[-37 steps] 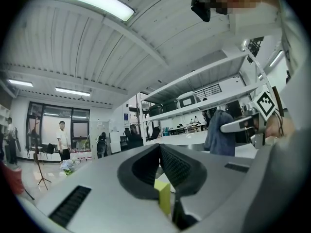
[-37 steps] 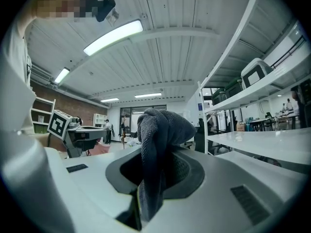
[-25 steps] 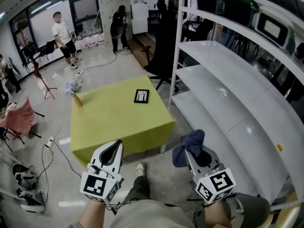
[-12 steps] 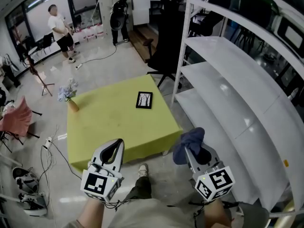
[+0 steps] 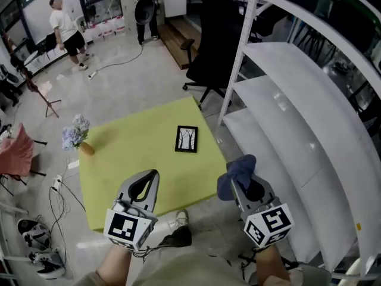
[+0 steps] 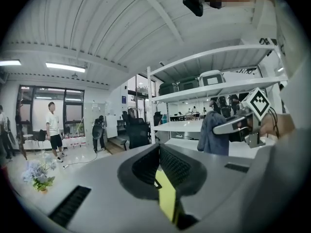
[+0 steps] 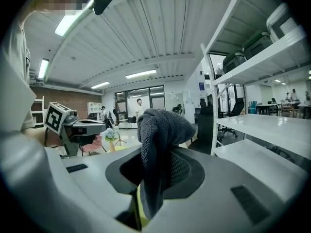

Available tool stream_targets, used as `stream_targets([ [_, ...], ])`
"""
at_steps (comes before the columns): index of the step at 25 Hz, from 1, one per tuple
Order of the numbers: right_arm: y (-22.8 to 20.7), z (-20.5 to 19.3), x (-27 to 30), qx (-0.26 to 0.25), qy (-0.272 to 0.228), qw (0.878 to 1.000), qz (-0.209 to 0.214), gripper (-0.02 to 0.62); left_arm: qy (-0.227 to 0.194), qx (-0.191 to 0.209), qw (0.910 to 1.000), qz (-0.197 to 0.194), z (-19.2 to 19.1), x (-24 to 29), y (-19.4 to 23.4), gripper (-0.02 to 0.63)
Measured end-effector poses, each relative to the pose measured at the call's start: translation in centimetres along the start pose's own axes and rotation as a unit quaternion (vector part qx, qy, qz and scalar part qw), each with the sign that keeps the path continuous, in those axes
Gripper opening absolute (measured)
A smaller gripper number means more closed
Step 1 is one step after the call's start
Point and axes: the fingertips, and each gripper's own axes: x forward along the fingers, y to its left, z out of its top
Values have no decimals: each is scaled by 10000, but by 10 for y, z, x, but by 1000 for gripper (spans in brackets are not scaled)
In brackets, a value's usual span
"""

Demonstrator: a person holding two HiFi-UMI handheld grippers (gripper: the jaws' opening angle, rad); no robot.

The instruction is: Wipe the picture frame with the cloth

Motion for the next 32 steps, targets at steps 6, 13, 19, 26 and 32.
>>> stream_targets([
  [6, -25, 21, 74, 64, 171, 9998, -117, 74, 113, -60, 9995, -274, -2, 69, 52, 8],
  [13, -46, 34, 127, 70, 247, 9993, -262, 74, 151, -140, 9992, -351, -7, 110, 91, 8],
  [19, -62, 37, 152, 39, 358, 9991, -226, 74, 216, -171, 9990, -365, -12, 132, 100, 8],
  [26, -81, 34, 177, 46, 451, 9990, -2, 74, 334, -149, 9992, -152, -15, 151, 107, 8],
  [32, -96, 27, 207, -31, 564, 9981, 256, 74, 560, -150, 9983, -99, -33, 175, 104, 9],
])
